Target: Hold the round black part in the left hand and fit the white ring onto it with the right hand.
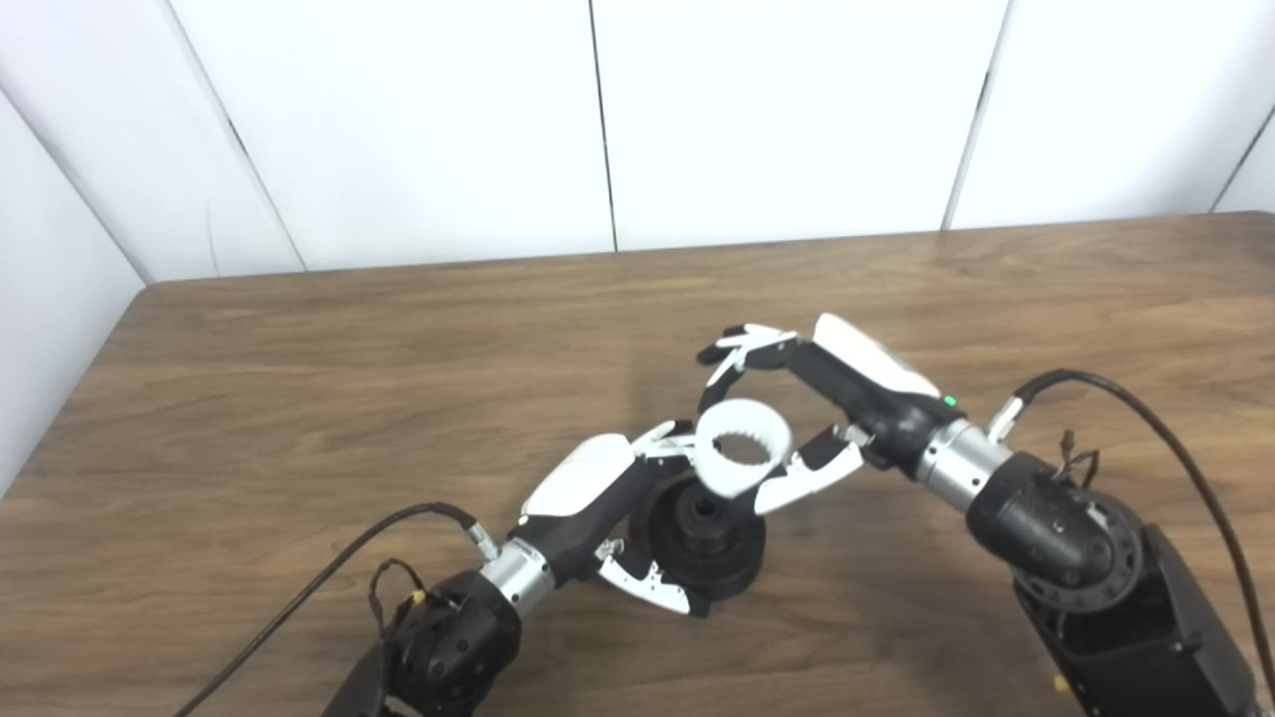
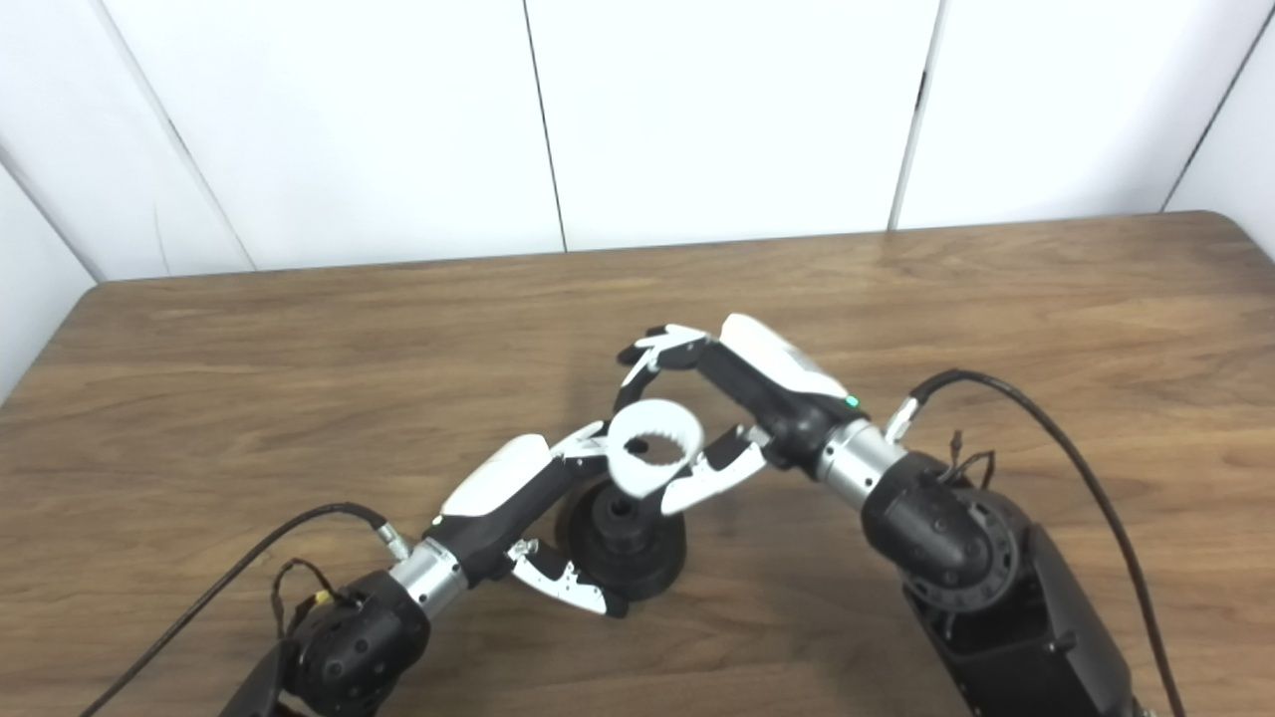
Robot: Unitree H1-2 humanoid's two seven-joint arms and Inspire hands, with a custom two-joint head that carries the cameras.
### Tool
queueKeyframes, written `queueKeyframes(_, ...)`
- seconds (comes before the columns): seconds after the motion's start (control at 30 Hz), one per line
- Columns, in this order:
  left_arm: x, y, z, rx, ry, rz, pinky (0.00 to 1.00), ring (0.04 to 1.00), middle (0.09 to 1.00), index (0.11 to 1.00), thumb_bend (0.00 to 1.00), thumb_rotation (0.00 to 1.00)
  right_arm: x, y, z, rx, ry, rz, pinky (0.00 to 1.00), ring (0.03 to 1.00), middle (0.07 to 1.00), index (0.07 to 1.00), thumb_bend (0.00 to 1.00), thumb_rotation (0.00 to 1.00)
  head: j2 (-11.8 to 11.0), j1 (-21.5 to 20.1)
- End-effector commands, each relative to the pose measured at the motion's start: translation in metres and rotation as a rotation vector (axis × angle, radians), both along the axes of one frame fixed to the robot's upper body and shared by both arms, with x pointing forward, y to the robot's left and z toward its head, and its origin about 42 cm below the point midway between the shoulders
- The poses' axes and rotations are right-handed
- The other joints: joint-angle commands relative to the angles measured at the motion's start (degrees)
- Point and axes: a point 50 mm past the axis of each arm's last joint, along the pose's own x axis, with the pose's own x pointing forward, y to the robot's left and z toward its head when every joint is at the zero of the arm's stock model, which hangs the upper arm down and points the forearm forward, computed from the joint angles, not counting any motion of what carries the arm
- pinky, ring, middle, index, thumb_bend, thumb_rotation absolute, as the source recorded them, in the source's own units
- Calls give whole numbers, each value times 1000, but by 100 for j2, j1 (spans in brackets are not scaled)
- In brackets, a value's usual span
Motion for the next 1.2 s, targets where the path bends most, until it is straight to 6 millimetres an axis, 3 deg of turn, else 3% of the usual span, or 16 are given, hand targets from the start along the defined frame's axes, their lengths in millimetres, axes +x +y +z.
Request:
queueKeyframes(0.0,-1,4,-9,87,37,3,890,984,898,494,523,77,-3,6,16,24,-54,33,844,941,833,488,525,144,12,10)
queueKeyframes(0.63,0,0,0,75,44,3,879,988,902,495,523,75,-7,13,1,12,2,72,863,952,835,489,525,146,126,10)
queueKeyframes(0.87,-1,-1,1,71,48,5,885,989,901,495,523,73,-8,14,-8,-22,-23,82,812,940,831,489,525,148,133,52)
queueKeyframes(1.17,-2,-4,-1,65,41,-1,879,989,903,495,523,73,-4,13,-14,-27,-31,71,821,949,840,490,525,147,111,50)
